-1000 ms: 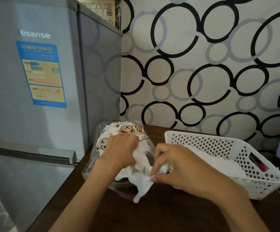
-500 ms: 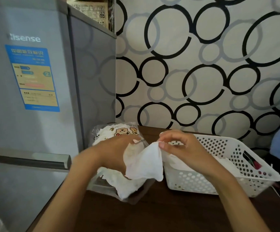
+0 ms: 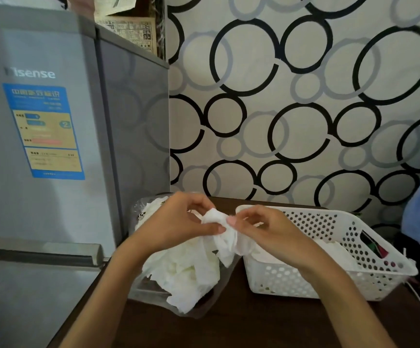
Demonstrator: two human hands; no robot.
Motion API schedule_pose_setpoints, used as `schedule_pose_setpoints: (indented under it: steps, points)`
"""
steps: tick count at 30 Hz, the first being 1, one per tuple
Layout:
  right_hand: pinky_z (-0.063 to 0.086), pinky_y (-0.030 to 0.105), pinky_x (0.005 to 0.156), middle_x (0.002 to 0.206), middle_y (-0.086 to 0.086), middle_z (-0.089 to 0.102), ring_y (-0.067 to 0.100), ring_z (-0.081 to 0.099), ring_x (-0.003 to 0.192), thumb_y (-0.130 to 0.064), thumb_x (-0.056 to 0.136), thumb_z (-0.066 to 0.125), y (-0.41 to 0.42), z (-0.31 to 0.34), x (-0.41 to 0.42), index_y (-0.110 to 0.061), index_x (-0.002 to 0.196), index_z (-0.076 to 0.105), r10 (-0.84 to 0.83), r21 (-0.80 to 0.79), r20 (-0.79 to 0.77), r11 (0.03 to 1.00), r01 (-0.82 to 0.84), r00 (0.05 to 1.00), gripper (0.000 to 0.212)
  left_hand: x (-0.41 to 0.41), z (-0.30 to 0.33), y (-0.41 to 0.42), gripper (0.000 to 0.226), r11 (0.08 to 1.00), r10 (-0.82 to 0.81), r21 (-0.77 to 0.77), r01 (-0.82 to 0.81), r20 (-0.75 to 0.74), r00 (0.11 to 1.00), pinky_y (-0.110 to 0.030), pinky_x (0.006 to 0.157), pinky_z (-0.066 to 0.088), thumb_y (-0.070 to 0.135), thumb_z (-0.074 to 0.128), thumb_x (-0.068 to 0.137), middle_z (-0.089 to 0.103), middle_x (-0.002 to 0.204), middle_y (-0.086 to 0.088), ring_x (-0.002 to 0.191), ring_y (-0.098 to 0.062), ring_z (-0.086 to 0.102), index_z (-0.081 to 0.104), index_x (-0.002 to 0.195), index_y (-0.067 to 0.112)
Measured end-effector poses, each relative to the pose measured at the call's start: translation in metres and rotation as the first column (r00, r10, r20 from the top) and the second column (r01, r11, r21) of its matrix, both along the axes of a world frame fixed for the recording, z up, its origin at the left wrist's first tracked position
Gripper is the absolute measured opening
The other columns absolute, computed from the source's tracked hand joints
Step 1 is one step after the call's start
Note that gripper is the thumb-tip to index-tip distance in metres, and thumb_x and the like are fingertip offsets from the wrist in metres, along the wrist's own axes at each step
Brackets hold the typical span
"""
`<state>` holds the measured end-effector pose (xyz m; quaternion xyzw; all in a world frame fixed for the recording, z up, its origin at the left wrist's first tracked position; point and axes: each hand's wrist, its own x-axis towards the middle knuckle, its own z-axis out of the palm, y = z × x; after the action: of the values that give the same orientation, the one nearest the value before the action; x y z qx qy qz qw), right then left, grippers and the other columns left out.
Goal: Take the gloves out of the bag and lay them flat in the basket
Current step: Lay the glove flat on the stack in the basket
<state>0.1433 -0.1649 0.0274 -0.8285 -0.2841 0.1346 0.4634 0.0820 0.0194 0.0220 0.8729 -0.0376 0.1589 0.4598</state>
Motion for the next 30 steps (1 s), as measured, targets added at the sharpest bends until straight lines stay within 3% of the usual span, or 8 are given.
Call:
schedule_pose_setpoints:
  steps: [3, 7, 12, 16, 19, 23, 26, 30]
  points:
    - [0.044, 0.019, 0.074, 0.093, -0.011, 0.069, 0.006, 0.061, 0.092, -0.044, 0.081, 0.066, -0.012, 0.004, 0.003, -0.028, 0.090, 0.072, 0.038, -0.013, -0.020, 0.999, -0.039, 0.999, 0.019, -0.004, 0.004, 0.002, 0.024, 0.999, 0.040, 0.011, -0.041, 0.011, 0.999, -0.035, 0.070, 0.059, 0.025, 0.085, 0.067, 0.071, 0.086, 0.002, 0.072, -0.015, 0.069, 0.067, 0.081, 0.017]
    - [0.049, 0.026, 0.084, 0.088, -0.007, 0.072, 0.009, 0.065, 0.090, -0.033, 0.083, 0.067, -0.023, 0.012, 0.009, -0.023, 0.088, 0.072, 0.018, 0.243, -0.062, 0.970, -0.002, 0.998, 0.012, -0.011, 0.009, 0.001, 0.033, 0.985, -0.121, 0.109, 0.133, -0.118, 0.986, -0.021, 0.062, 0.054, 0.037, 0.082, 0.066, 0.068, 0.086, 0.003, 0.068, -0.009, 0.065, 0.068, 0.087, 0.016]
    - [0.048, 0.014, 0.056, 0.072, -0.011, 0.069, -0.001, 0.063, 0.065, -0.026, 0.084, 0.068, -0.018, 0.016, 0.003, -0.024, 0.084, 0.068, -0.107, 0.415, 0.068, 0.907, 0.069, 0.992, 0.002, -0.012, 0.012, -0.018, 0.024, 0.952, -0.305, 0.012, 0.306, -0.077, 0.949, -0.018, 0.080, 0.052, 0.046, 0.058, 0.082, 0.068, 0.101, 0.021, 0.096, -0.001, 0.065, 0.063, 0.104, 0.040]
    - [0.049, 0.011, 0.054, 0.074, -0.014, 0.071, -0.003, 0.064, 0.067, -0.021, 0.081, 0.071, -0.022, 0.019, 0.004, -0.024, 0.080, 0.070, -0.235, 0.521, 0.151, 0.844, 0.125, 0.960, 0.003, -0.005, 0.007, -0.022, 0.043, 0.980, -0.193, -0.043, 0.192, -0.008, 0.981, -0.023, 0.074, 0.048, 0.060, 0.044, 0.084, 0.063, 0.078, 0.007, 0.076, -0.009, 0.061, 0.067, 0.079, 0.025]
    - [0.051, 0.015, 0.053, 0.072, -0.008, 0.073, 0.002, 0.067, 0.064, -0.020, 0.077, 0.075, -0.032, 0.023, 0.008, -0.023, 0.079, 0.071, -0.255, 0.529, 0.099, 0.833, 0.166, 0.962, 0.005, 0.001, 0.002, -0.019, 0.038, 0.998, -0.055, -0.008, 0.056, 0.064, 0.996, -0.030, 0.087, 0.050, 0.055, 0.056, 0.081, 0.064, 0.098, 0.008, 0.092, -0.011, 0.060, 0.067, 0.088, 0.019]
    - [0.057, 0.023, 0.065, 0.085, -0.004, 0.075, 0.010, 0.071, 0.077, -0.023, 0.067, 0.078, -0.052, 0.030, 0.020, -0.024, 0.091, 0.073, -0.097, 0.430, -0.071, 0.895, 0.118, 0.993, 0.025, 0.005, 0.008, -0.024, 0.022, 0.995, -0.003, -0.101, 0.015, 0.120, 0.993, -0.022, 0.072, 0.055, 0.032, 0.067, 0.084, 0.069, 0.096, 0.023, 0.083, -0.004, 0.065, 0.058, 0.080, 0.012]
    - [0.055, 0.023, 0.068, 0.093, 0.001, 0.075, 0.014, 0.070, 0.085, -0.028, 0.067, 0.073, -0.065, 0.039, 0.031, -0.018, 0.096, 0.074, -0.023, 0.404, -0.156, 0.911, 0.086, 0.987, 0.030, 0.014, 0.021, -0.030, 0.023, 0.998, -0.015, -0.061, 0.022, 0.106, 0.994, -0.013, 0.053, 0.045, 0.024, 0.071, 0.083, 0.066, 0.068, 0.010, 0.059, -0.005, 0.061, 0.054, 0.075, 0.011]
    - [0.051, 0.030, 0.087, 0.099, -0.001, 0.073, 0.016, 0.066, 0.098, -0.031, 0.084, 0.065, -0.075, 0.052, 0.041, -0.020, 0.097, 0.073, -0.110, 0.390, -0.080, 0.911, 0.132, 0.991, 0.018, 0.027, 0.039, -0.039, 0.022, 0.997, -0.061, -0.047, 0.061, 0.003, 0.998, -0.019, 0.060, 0.054, 0.024, 0.075, 0.080, 0.072, 0.089, -0.001, 0.071, -0.013, 0.069, 0.065, 0.099, 0.019]
